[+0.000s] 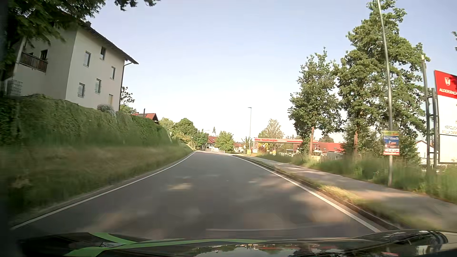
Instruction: Follow the waypoints while adhering to traffic rules and regulations
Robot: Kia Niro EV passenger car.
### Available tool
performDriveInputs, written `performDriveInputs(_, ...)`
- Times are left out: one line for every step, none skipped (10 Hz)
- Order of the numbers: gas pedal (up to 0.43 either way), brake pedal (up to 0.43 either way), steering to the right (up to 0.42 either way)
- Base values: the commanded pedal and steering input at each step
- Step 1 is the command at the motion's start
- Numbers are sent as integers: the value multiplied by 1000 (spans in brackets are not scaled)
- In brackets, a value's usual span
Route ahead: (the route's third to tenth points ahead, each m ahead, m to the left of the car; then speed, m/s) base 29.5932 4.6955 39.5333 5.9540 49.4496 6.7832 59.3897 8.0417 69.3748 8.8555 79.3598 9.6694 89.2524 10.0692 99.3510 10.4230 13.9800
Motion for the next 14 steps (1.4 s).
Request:
performDriveInputs(98,0,-15)
performDriveInputs(98,0,-15)
performDriveInputs(98,0,-15)
performDriveInputs(98,0,-15)
performDriveInputs(98,0,-15)
performDriveInputs(79,0,-15)
performDriveInputs(8,0,-15)
performDriveInputs(0,0,-19)
performDriveInputs(0,0,-25)
performDriveInputs(8,0,-27)
performDriveInputs(8,0,-27)
performDriveInputs(8,0,-27)
performDriveInputs(8,0,-27)
performDriveInputs(0,0,-26)
